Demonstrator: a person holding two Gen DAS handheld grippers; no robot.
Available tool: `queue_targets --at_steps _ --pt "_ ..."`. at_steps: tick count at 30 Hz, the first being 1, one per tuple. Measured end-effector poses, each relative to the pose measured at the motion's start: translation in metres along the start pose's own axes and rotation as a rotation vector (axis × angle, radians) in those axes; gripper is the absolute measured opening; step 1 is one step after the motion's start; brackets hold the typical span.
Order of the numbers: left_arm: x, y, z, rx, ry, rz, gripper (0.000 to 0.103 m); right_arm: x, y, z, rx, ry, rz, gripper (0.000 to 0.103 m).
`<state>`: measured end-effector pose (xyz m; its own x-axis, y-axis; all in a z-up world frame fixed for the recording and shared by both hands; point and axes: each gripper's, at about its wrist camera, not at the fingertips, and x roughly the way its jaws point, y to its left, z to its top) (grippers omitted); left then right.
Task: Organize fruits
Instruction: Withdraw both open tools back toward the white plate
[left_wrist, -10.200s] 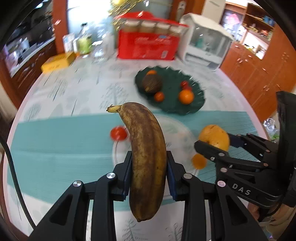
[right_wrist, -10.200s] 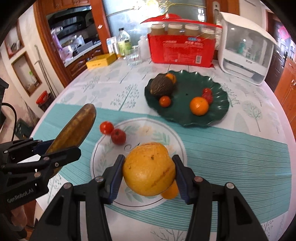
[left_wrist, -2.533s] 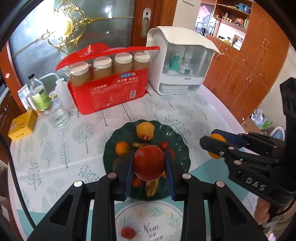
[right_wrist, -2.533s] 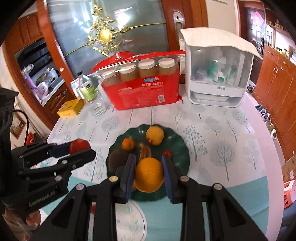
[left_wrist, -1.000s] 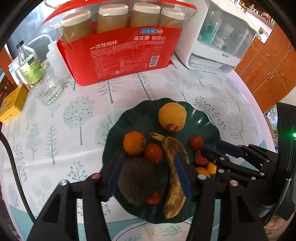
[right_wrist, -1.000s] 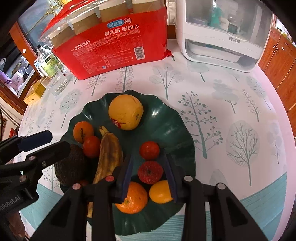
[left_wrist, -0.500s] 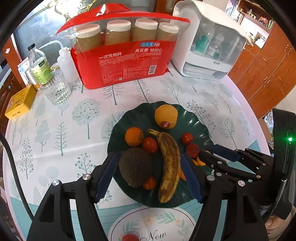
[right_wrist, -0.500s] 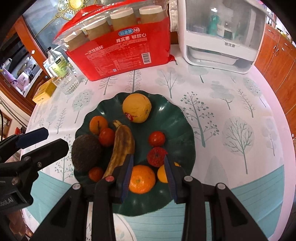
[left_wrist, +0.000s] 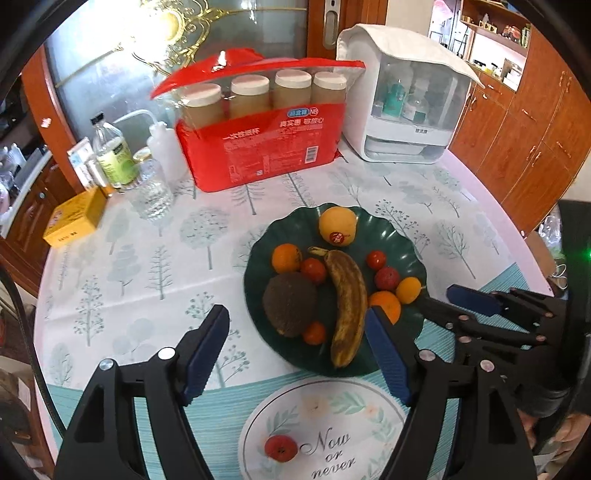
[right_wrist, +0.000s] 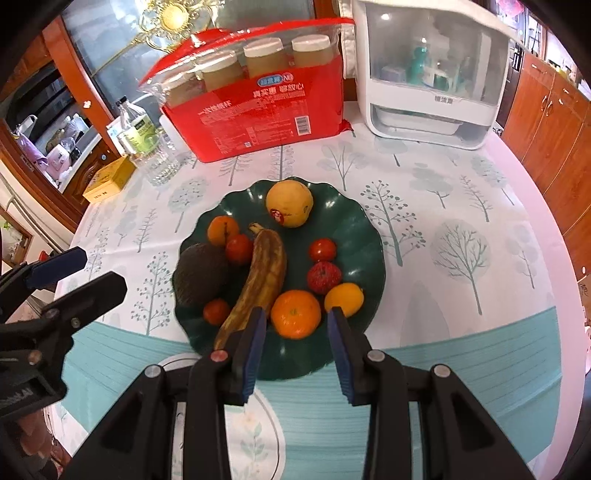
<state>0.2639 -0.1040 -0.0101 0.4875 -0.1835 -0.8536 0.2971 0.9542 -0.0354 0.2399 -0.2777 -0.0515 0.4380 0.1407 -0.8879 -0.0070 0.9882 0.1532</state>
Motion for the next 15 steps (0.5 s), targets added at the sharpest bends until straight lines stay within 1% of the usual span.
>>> queue_targets --at_steps 7,11,15 --pt "-0.022 0.013 -0.029 -0.044 -0.016 0.019 0.076 -0.025 0.016 -0.021 -0.031 -0.029 0.02 0.035" --pt "-0.041 0.021 -0.045 -0.068 -0.047 0.043 0.076 -0.037 0.026 -0.033 -0.044 -0.04 0.043 0.035" --pt "-0.061 0.032 -0.061 -0.103 -0.087 0.073 0.082 -0.047 0.037 -0.041 -0.068 -0.055 0.052 0.036"
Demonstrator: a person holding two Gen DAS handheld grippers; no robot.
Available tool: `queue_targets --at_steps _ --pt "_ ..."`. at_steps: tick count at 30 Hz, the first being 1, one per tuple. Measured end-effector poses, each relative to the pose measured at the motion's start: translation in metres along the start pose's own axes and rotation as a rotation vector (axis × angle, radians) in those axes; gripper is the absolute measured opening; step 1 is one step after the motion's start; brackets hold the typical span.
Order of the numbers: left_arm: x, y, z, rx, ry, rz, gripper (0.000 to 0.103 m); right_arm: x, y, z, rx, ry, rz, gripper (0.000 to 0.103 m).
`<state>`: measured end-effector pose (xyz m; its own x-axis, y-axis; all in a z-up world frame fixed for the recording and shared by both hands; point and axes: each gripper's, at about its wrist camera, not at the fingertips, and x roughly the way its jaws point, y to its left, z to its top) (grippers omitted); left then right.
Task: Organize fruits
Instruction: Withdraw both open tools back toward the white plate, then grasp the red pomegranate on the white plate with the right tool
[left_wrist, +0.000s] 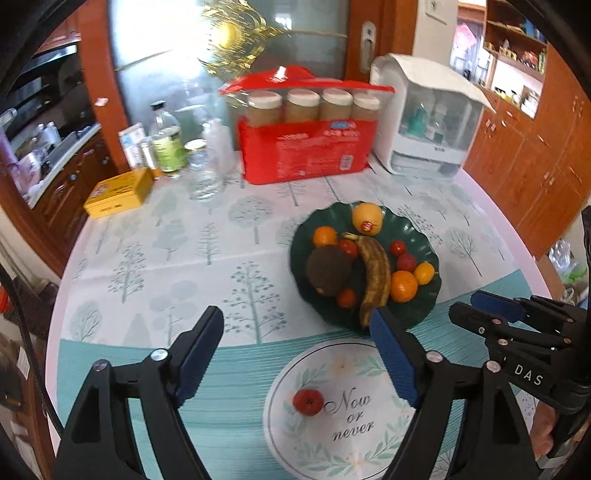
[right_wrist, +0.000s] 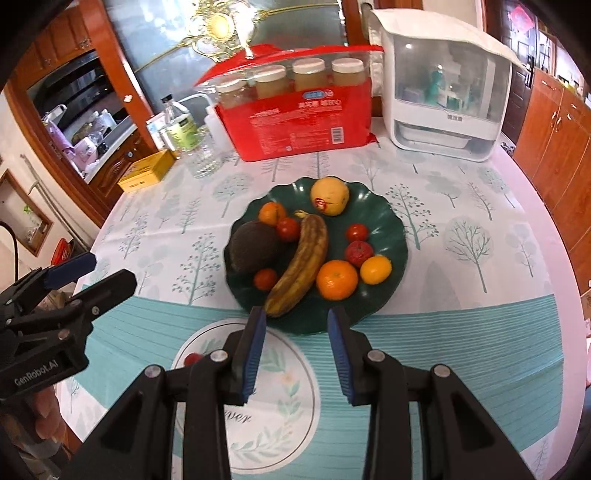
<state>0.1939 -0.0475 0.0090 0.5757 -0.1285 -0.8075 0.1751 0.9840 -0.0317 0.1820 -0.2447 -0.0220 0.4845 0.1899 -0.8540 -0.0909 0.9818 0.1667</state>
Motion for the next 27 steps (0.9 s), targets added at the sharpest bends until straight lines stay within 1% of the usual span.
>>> queue_targets --at_steps 3,6,11,14,18,20,27 --pt "-0.012 0.01 -0.012 -0.017 -0.027 0.045 0.084 -0.005 0.011 -0.005 -0.029 -0.011 0.007 0.039" --pt "-0.019 0.023 -0.028 -0.034 -0.036 0.09 0.086 -0.006 0.027 -0.012 -0.072 -0.014 0.019 0.039" --pt "-0.015 0.04 -0.056 -0.069 -0.004 0.13 0.087 0.004 0.052 -0.027 -0.143 0.006 0.037 0.039" --pt "-0.006 0.049 -0.075 -0.103 0.027 0.137 0.087 0.018 0.066 -0.04 -0.183 0.038 0.05 0.039" --pt "0.012 0.061 -0.099 -0.153 0.086 0.127 0.087 0.042 0.076 -0.056 -0.199 0.094 0.076 0.039" --pt "0.021 0.065 -0.109 -0.172 0.108 0.124 0.087 0.053 0.079 -0.062 -0.203 0.119 0.074 0.039" --pt "0.042 0.072 -0.126 -0.197 0.15 0.126 0.087 0.081 0.09 -0.073 -0.191 0.183 0.103 0.04"
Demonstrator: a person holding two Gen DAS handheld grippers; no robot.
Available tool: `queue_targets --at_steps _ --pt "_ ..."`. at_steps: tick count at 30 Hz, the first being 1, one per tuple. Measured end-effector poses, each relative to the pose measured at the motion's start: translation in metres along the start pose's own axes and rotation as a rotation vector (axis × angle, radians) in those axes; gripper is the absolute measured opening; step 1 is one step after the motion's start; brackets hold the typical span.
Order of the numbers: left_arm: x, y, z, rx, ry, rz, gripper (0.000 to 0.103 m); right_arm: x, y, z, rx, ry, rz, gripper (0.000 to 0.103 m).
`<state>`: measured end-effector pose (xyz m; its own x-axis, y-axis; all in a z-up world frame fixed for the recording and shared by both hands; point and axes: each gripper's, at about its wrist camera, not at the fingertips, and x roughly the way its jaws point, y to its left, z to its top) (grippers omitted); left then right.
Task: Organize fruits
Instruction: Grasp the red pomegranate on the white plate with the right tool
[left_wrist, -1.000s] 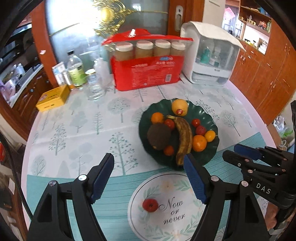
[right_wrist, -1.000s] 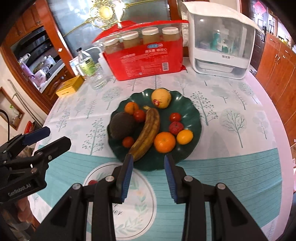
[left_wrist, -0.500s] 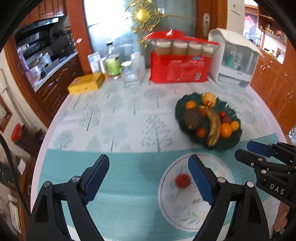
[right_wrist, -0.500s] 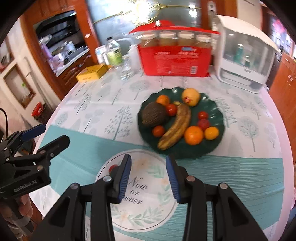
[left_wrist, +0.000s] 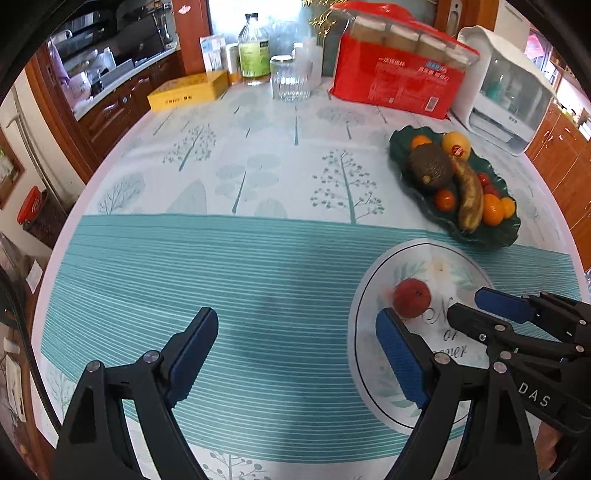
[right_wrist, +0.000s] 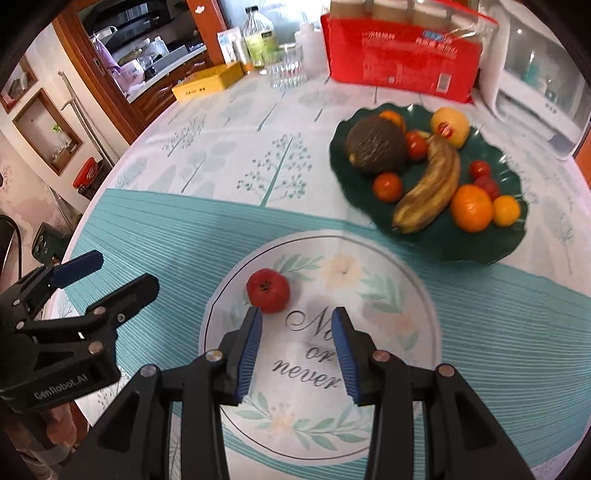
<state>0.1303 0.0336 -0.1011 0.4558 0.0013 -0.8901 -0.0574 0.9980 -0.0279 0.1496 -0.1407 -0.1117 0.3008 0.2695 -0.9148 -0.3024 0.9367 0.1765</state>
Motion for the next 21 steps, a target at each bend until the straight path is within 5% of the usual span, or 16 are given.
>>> queue_targets --at_steps 21 --pt "0.038 0.02 0.008 -0.055 0.067 -0.018 0.087 0.047 0.018 0.013 -0.047 0.058 -0.007 0.039"
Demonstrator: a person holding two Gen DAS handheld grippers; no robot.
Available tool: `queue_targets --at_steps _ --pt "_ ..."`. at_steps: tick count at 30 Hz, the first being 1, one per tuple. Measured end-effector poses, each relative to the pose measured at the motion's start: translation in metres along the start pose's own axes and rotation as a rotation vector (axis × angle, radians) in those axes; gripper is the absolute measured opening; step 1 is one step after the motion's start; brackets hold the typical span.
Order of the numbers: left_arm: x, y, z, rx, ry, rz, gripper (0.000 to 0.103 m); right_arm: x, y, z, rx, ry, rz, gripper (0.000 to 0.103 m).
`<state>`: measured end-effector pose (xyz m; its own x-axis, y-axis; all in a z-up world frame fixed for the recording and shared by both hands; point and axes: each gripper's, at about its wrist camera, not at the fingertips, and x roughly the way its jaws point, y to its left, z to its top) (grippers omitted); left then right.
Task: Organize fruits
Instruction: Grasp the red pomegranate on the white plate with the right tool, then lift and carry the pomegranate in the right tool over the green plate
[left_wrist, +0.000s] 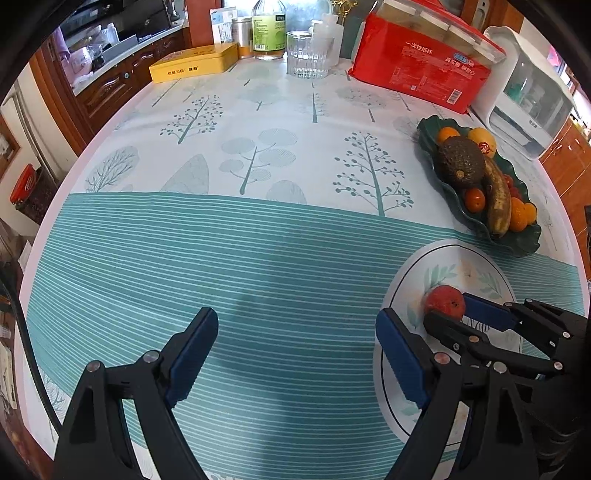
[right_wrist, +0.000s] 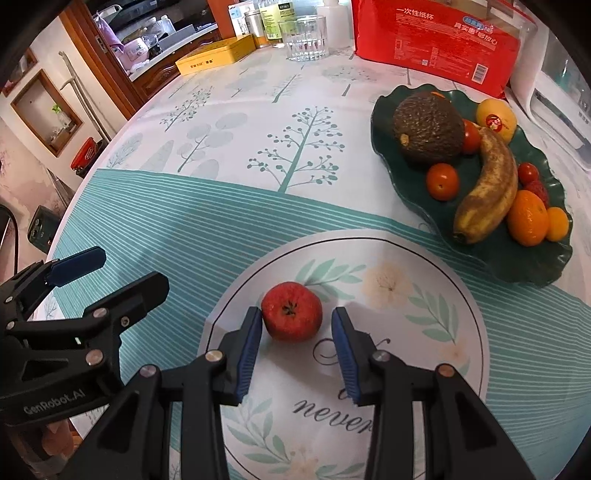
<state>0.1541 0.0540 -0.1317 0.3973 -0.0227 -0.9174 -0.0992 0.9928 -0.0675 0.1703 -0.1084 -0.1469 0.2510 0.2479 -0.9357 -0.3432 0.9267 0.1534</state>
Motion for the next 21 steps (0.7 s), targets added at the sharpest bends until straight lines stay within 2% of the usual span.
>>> queue_targets --at_steps 4,12,21 --pt "0.003 -0.001 0.0 0.001 0.006 0.0 0.087 0.001 0.002 -0.002 -0.007 -0.004 0.005 0.033" --pt "0.001 -0.008 -0.001 0.02 0.009 -0.011 0.087 -0.006 0.0 -0.012 -0.014 -0.015 -0.002 0.033" --pt "-0.011 -0.036 -0.004 0.076 -0.005 -0.041 0.087 -0.026 -0.017 -0.033 0.026 -0.024 -0.003 0.033"
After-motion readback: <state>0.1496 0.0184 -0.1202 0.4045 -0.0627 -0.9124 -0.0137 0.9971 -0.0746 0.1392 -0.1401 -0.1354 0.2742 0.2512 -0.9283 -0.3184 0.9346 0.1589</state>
